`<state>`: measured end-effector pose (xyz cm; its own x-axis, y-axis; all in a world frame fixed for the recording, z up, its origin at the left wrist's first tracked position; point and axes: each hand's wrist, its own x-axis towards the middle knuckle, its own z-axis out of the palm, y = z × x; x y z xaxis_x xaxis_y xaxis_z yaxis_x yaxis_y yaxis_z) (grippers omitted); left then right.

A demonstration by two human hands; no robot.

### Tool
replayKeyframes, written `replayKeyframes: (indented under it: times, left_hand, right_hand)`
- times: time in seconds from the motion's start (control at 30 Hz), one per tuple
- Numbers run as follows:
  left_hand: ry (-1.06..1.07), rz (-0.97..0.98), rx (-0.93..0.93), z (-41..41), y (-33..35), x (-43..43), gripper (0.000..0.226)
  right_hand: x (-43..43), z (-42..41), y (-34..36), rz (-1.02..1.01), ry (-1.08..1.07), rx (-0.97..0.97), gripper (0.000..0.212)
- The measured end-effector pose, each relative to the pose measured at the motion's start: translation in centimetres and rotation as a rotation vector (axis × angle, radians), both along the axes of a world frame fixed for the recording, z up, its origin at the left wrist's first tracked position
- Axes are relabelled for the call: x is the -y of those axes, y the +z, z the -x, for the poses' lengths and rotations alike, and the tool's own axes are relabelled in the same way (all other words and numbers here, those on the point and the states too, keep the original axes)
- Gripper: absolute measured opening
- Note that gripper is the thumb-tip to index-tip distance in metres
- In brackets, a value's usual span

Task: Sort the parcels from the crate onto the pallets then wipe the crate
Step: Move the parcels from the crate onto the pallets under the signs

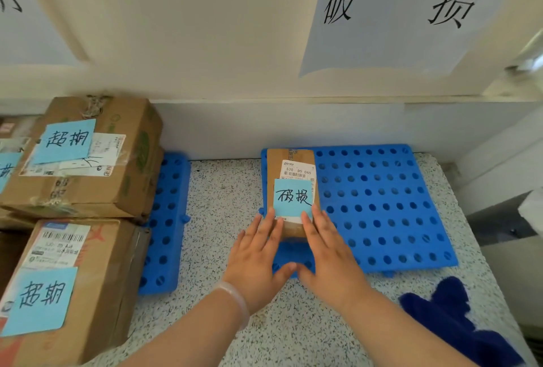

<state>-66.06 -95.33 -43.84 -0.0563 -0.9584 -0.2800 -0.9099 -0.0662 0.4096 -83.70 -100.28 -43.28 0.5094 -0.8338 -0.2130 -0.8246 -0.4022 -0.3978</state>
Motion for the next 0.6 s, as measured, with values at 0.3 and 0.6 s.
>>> replayKeyframes:
  times: [0.3, 0.6]
  left_hand:
    - [0.026, -0.032, 0.022, -0.7, 0.3, 4.8, 0.077]
    - [0.018, -0.039, 0.073, -0.5, 0.6, 5.0, 0.08]
  right_hand:
    - [5.3, -0.7, -0.4, 0.022, 0.073, -0.015, 0.102]
    - [5.7, -0.5, 0.2, 0.023, 0.085, -0.023, 0.1]
